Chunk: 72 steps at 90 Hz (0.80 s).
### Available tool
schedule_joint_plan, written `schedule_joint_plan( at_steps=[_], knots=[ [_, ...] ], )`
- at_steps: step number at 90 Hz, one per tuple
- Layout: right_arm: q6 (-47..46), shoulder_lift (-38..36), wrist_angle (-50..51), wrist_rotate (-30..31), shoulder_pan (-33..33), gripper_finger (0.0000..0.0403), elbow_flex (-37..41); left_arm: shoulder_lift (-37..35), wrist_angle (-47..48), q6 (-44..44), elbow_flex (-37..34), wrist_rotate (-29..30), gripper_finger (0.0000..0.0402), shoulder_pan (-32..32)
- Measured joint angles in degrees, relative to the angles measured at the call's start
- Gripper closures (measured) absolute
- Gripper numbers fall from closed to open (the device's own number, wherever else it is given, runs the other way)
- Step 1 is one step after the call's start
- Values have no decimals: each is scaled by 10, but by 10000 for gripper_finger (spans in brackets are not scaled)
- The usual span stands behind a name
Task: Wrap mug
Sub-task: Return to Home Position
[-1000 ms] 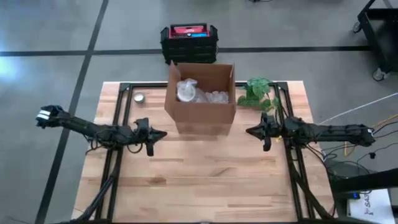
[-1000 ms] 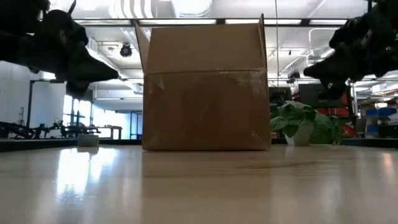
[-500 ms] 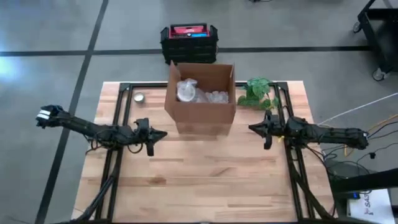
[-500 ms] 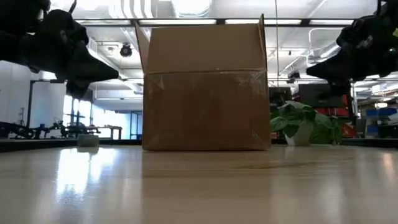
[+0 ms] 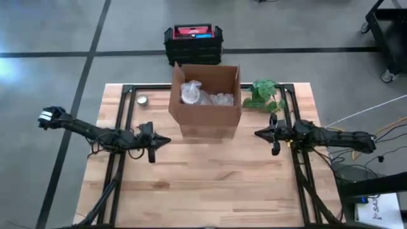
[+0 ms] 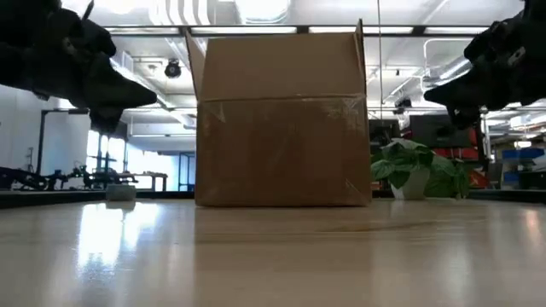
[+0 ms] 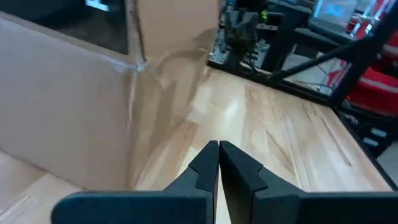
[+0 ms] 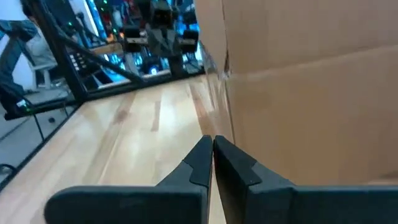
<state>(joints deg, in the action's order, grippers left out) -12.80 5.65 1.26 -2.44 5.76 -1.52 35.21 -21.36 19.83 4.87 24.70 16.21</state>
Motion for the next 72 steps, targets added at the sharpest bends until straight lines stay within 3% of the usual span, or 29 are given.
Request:
schedule_joint_plan(
  at_steps=[7, 18, 33, 50, 72],
  knots=[
    [-11, 10, 0, 0, 0, 403, 0, -16, -1, -32, -8, -24, 402, 4],
    [-7, 20, 0, 0, 0, 403, 0, -72, -12, -80, -26, -150, 402, -11],
    [-6, 24, -1, 0, 0, 403, 0, -166, 45, -102, -42, -161, 402, -42],
    [-5, 25, -2, 0, 0, 403, 1, -256, 76, -144, -43, -226, 402, -78],
    [-5, 28, -2, 0, 0, 403, 1, -353, 148, -155, -43, -228, 402, -122]
  ],
)
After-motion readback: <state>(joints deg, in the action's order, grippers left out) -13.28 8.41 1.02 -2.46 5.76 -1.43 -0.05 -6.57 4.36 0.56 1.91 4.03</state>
